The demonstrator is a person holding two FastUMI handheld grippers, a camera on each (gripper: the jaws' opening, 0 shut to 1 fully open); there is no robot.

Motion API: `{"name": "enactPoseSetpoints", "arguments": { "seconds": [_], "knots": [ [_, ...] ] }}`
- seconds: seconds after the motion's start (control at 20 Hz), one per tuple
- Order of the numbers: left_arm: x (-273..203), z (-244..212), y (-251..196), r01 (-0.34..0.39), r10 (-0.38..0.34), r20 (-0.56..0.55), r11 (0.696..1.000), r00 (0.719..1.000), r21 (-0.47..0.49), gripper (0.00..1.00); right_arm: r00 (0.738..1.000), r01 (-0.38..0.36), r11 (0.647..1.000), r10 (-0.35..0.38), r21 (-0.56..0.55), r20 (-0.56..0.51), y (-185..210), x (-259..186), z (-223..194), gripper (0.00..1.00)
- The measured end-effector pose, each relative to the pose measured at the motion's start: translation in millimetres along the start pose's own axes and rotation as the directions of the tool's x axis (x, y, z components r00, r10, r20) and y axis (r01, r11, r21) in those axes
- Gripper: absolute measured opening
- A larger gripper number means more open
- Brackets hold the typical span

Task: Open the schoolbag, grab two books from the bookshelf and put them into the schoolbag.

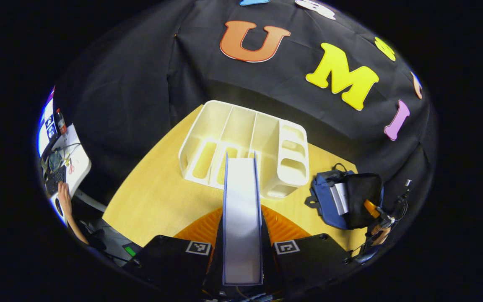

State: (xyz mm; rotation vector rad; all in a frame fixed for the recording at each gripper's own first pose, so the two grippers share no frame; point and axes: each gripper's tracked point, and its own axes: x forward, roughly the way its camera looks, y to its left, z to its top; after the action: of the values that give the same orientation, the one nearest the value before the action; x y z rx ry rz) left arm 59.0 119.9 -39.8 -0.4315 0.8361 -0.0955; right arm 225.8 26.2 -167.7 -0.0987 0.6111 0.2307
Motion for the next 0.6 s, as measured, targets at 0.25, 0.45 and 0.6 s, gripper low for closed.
{"name": "enactPoseSetpoints", "arguments": {
  "seconds": [0.25,0.45,0.6],
  "knots": [
    [-4.0,-25.6,-35.9,0.124,-0.125,-0.015,0.992,0.992,-0.023,0.41,1.000,0.007,1.000,-0.008,-0.012,-0.011,-2.4,-4.6,-1.1,0.10],
    [7.0,-37.8,-80.4,0.231,-0.233,-0.036,0.972,0.972,-0.047,0.41,1.000,0.008,1.000,-0.009,-0.024,-0.018,-1.5,-4.0,0.7,0.10],
    [22.7,-42.2,-116.2,0.309,-0.313,-0.042,0.948,0.949,-0.072,0.41,1.000,0.011,0.999,-0.012,-0.047,-0.021,0.8,-6.0,4.3,0.10]
  ]
}}
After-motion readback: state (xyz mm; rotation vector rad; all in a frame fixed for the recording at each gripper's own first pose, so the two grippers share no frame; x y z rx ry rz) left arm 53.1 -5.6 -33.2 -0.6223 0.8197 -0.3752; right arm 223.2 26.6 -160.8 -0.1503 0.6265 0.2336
